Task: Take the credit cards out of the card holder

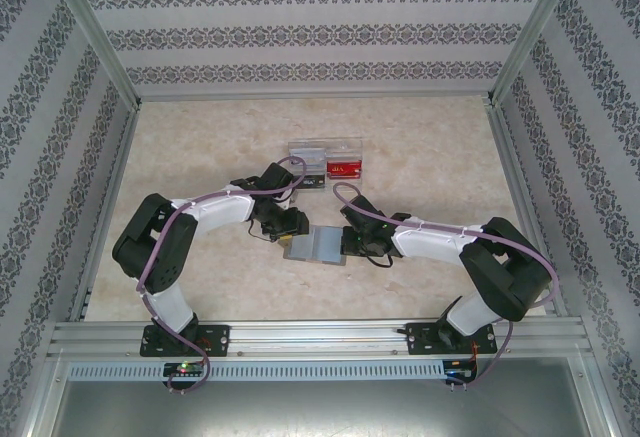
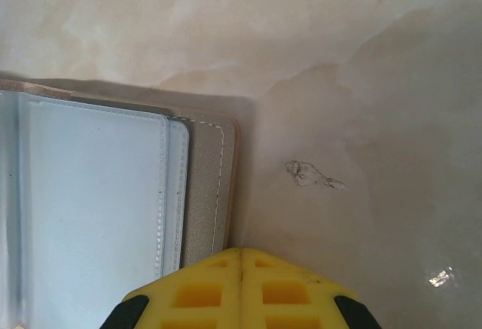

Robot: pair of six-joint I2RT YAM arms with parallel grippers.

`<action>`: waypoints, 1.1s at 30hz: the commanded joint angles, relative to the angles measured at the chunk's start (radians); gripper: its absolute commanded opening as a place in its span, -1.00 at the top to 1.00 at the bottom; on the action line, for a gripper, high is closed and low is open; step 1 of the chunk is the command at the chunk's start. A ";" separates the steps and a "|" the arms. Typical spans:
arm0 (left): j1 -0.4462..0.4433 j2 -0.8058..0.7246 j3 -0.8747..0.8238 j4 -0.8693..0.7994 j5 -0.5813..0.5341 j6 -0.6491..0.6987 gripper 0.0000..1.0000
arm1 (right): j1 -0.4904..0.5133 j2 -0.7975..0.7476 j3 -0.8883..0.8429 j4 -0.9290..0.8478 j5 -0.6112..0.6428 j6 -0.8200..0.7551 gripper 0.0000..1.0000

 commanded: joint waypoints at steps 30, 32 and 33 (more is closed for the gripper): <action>-0.081 0.043 0.044 0.061 0.088 -0.032 0.03 | 0.018 0.029 0.008 0.001 -0.008 -0.001 1.00; -0.082 0.043 0.046 0.062 0.091 -0.035 0.02 | 0.018 0.027 0.006 0.000 -0.006 0.000 1.00; -0.084 0.041 0.049 0.061 0.093 -0.033 0.01 | 0.018 0.027 0.005 0.001 -0.006 0.001 1.00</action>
